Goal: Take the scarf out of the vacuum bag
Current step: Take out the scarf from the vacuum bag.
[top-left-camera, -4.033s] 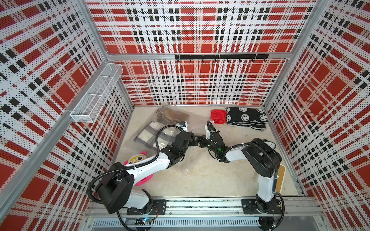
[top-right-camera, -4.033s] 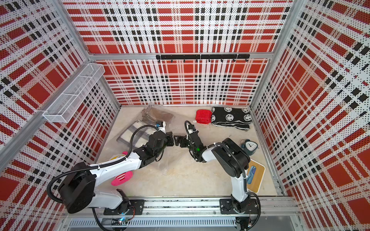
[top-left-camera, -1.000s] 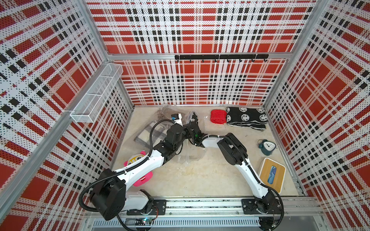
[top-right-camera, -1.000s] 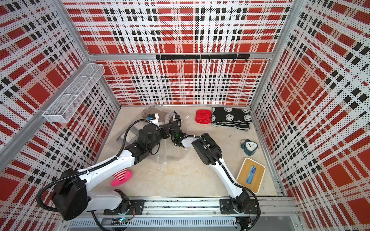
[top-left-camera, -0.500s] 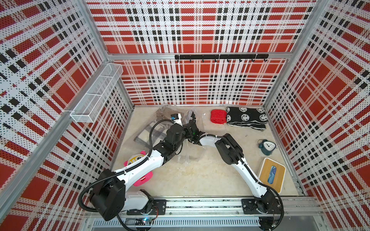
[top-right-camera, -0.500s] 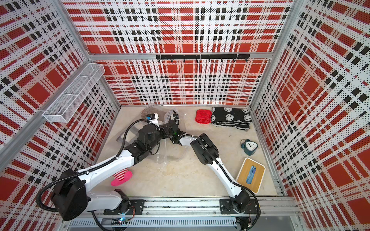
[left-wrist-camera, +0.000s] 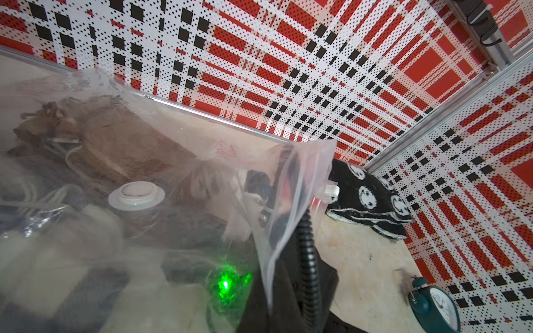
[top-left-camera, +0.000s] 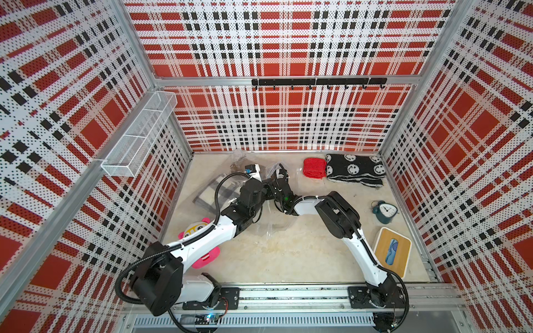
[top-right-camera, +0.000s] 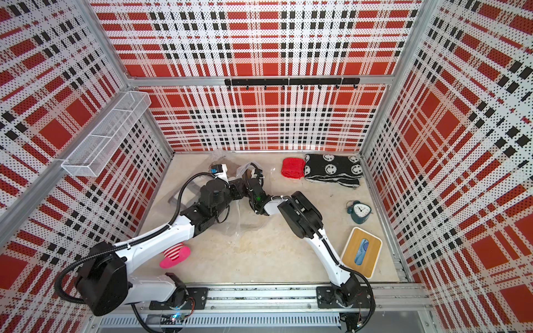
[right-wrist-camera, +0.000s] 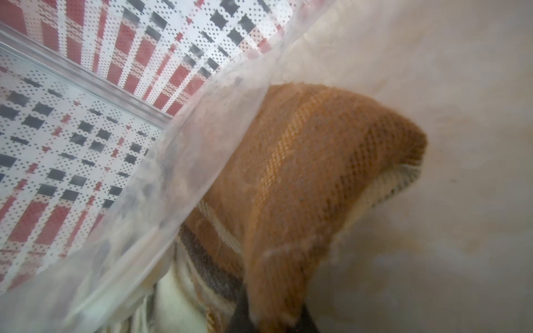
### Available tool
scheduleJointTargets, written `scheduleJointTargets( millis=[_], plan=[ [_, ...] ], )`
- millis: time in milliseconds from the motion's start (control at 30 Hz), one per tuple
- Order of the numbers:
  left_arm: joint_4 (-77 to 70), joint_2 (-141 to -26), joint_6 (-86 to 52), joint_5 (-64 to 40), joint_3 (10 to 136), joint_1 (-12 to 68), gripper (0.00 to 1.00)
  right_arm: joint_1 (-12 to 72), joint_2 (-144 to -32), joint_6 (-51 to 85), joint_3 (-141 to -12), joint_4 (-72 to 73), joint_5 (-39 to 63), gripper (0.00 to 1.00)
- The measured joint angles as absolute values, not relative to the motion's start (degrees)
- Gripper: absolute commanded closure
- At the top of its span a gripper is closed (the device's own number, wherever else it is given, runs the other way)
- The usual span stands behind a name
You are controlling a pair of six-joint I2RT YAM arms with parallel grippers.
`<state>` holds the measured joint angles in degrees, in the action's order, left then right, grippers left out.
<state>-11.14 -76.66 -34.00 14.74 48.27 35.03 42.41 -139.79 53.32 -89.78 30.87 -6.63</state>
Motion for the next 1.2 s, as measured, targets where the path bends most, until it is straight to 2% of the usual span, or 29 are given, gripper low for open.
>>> scheduleJointTargets(
  millis=[633,967,1200],
  plan=[
    [-11.03,-77.08,-32.91,17.5,48.27,35.77,1.0,44.6,-124.77,49.15,-67.79,35.57,-8.25,1.0],
    [-10.96,-77.1,-32.73,18.55,48.27,36.1,1.0,44.86,-120.73,48.42,-60.14,37.58,-9.15,1.0],
    [-10.98,-77.32,-32.71,18.76,48.25,36.1,1.0,44.88,-119.94,47.79,-59.53,37.89,-8.86,1.0]
  ],
)
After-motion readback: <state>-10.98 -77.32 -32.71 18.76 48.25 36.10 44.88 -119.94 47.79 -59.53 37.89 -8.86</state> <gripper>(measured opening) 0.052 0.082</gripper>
